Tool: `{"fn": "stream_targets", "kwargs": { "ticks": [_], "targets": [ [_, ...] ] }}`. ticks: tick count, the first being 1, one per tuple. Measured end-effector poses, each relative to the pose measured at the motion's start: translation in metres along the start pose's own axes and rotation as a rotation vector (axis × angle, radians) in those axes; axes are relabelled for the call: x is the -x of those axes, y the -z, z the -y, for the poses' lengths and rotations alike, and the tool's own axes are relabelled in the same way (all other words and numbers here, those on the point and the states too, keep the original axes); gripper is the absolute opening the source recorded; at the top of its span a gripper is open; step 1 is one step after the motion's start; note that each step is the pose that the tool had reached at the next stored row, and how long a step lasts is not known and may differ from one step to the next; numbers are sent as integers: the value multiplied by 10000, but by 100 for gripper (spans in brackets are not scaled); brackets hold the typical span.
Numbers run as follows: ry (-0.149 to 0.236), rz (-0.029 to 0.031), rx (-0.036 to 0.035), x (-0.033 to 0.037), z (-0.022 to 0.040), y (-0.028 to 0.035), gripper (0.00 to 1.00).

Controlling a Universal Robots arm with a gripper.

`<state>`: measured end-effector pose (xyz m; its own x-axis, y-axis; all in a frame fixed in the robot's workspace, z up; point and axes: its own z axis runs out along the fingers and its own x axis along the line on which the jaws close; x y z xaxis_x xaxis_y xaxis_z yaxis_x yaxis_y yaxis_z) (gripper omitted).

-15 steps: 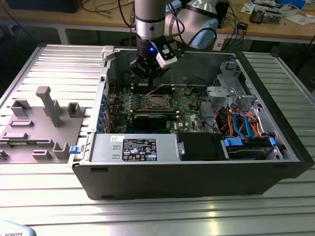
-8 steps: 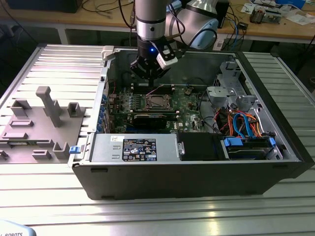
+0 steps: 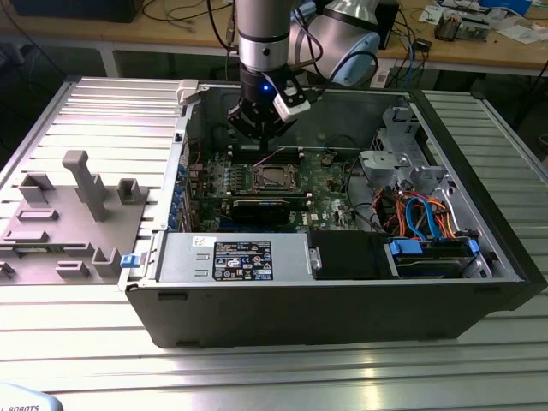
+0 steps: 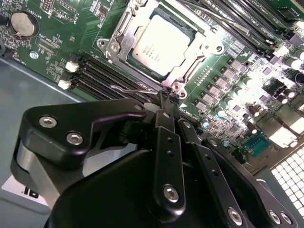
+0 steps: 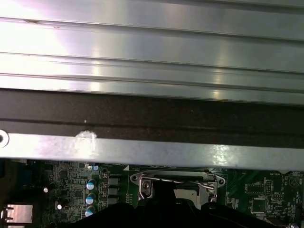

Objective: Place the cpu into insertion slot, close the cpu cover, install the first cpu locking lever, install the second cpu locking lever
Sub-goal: 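Install the first cpu locking lever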

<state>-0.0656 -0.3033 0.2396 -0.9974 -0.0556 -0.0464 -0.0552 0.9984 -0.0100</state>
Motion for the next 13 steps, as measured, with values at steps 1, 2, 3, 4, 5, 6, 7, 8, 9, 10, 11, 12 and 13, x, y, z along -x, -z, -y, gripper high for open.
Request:
{"fn": "stream_targets", "kwargs": {
  "ticks": [1,2,3,4,5,6,7,8,9,10,11,12,13],
  "targets": [
    [1,0,1,2,0,-2,11],
    [1,0,0,5,0,-4,11],
    [2,-1,0,8,0,-7,11],
    [2,0,0,10,0,-9,11],
    [1,0,0,13,1,-11,11],
    [0,0,0,16,1,-14,11],
    [1,0,0,20,1,-16,11],
    [1,0,1,23,1,-19,11],
    [2,0,0,28,1,-23,11],
    [1,0,0,30,2,-25,11],
    [1,0,0,34,2,-28,11],
    [1,0,0,37,2,-31,11],
    [2,0,0,40,2,-34,11]
  ]
}}
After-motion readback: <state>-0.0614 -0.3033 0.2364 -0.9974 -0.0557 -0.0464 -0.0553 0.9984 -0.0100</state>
